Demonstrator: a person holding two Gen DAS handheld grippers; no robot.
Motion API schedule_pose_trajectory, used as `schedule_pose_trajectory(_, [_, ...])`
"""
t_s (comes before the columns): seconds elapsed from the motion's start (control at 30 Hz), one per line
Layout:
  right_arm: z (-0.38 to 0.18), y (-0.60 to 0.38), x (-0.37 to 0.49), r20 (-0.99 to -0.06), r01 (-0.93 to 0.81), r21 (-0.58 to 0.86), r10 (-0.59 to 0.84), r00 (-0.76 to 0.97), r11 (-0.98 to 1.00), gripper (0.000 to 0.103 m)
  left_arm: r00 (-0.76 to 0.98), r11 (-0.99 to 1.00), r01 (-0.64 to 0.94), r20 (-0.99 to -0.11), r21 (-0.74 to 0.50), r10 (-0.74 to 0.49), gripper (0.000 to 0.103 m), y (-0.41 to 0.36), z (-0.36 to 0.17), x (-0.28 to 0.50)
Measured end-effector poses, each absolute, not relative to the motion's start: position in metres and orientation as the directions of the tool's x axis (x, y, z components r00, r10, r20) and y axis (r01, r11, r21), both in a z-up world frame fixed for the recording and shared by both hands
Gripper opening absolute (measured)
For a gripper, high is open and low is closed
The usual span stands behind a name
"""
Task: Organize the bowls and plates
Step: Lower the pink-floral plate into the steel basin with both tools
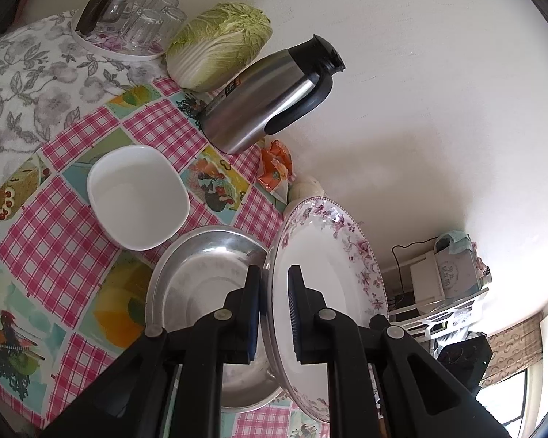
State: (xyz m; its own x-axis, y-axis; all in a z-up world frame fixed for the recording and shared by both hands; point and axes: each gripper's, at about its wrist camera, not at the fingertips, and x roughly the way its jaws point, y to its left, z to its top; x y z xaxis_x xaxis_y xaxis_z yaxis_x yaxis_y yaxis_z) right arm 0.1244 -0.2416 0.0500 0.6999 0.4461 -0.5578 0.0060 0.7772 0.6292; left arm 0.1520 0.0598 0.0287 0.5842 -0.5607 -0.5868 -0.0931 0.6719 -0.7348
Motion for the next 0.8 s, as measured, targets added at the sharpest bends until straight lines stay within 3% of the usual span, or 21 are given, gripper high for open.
schedule_pose_trajectory(0.8, [-0.029, -0.252, 0.147, -0.733, 0.195, 0.586, 0.413, 0.540, 0.786, 0.015, 0.414, 0.733, -0.236, -0.749, -0.638, -0.518, 0.013, 0.043, -0.047, 0.176])
